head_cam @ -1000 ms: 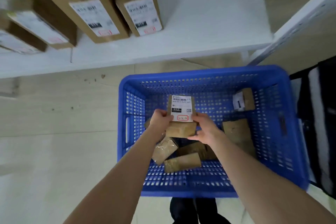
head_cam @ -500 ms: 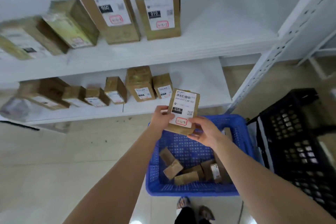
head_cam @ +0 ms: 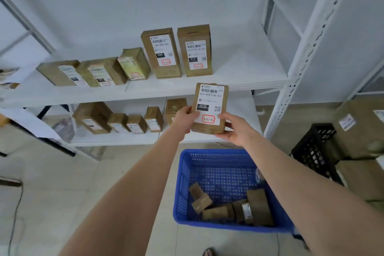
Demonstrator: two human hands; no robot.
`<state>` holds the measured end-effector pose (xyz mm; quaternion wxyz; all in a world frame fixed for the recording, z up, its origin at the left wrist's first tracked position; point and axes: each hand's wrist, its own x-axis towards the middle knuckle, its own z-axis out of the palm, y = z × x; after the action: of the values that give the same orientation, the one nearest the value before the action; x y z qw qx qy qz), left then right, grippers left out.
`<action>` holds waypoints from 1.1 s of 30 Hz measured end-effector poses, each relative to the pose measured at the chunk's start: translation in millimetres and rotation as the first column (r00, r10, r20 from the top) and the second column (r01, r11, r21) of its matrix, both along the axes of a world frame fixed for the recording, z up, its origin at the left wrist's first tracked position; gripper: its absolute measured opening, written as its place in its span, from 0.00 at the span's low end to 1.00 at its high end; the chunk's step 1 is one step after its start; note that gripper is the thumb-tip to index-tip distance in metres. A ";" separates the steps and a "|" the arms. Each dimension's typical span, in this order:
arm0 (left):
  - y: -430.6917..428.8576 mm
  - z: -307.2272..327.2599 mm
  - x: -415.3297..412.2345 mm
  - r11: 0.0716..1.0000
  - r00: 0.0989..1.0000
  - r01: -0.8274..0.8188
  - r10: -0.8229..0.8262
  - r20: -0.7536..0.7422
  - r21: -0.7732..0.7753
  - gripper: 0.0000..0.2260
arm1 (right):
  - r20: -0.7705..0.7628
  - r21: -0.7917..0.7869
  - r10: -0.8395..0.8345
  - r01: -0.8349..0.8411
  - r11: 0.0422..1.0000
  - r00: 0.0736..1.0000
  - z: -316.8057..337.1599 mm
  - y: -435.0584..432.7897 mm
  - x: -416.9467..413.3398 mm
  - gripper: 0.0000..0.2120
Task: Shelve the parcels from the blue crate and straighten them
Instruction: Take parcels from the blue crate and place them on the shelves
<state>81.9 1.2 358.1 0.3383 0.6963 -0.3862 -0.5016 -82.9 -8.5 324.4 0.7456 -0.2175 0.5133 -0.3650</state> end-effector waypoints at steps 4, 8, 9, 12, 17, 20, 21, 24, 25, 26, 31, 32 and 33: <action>15.3 20.0 -3.2 0.998 0.997 0.064 -0.064 0.050 0.003 0.18 | -0.001 -0.037 0.000 0.000 0.999 1.000 20.5 13.3 -9.5 0.15; 24.9 34.6 -0.1 0.995 0.994 0.092 -0.089 0.066 -0.040 0.18 | -0.012 -0.071 -0.007 0.006 0.997 1.000 36.3 20.9 -12.1 0.21; 25.7 37.5 1.2 0.994 0.994 0.094 -0.090 0.066 -0.052 0.18 | -0.011 -0.073 -0.012 0.011 0.997 1.000 39.5 22.1 -11.7 0.21; 26.8 46.7 6.5 0.991 0.994 0.108 -0.106 0.037 -0.077 0.17 | -0.029 -0.097 -0.009 0.007 0.995 1.000 52.0 26.0 -6.8 0.20; 24.1 72.1 30.8 0.988 0.996 0.090 -0.086 0.035 -0.126 0.19 | -0.044 -0.150 -0.005 -0.001 0.989 0.999 77.9 26.5 19.9 0.20; 17.2 98.5 55.0 0.980 0.995 0.086 -0.073 0.072 -0.182 0.23 | -0.045 -0.190 0.001 -0.009 0.982 0.999 98.8 24.9 50.3 0.22; 16.5 108.9 64.6 0.975 0.995 0.083 -0.070 0.072 -0.207 0.24 | -0.046 -0.205 -0.004 -0.005 0.979 0.999 107.1 24.6 61.7 0.22; 15.3 138.6 97.2 0.964 0.994 0.086 -0.066 0.088 -0.251 0.26 | -0.028 -0.255 -0.017 0.010 0.967 0.999 132.9 22.7 95.9 0.19; 15.1 147.9 109.0 0.962 0.994 0.088 -0.067 0.089 -0.258 0.25 | -0.012 -0.272 -0.012 0.008 0.962 1.000 141.4 22.6 107.2 0.19; 14.6 157.5 120.9 0.959 0.994 0.088 -0.068 0.084 -0.269 0.25 | 0.001 -0.289 -0.005 0.005 0.957 1.000 150.5 22.4 119.3 0.18; 18.8 210.7 183.7 0.914 0.986 0.132 -0.080 0.149 -0.384 0.21 | 0.020 -0.408 0.034 -0.023 0.913 0.999 199.2 22.1 183.9 0.25; 20.4 221.9 197.0 0.903 0.984 0.136 -0.077 0.159 -0.407 0.20 | 0.015 -0.438 0.048 -0.037 0.898 0.999 209.6 22.3 197.7 0.26; 22.1 233.9 210.0 0.892 0.984 0.139 -0.075 0.164 -0.431 0.19 | -0.002 -0.470 0.056 -0.051 0.881 0.998 220.4 22.0 210.6 0.27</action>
<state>291.9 23.3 592.1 0.4301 0.6135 -0.5506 -0.3680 127.7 13.5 544.9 0.6835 -0.4037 0.3990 -0.4590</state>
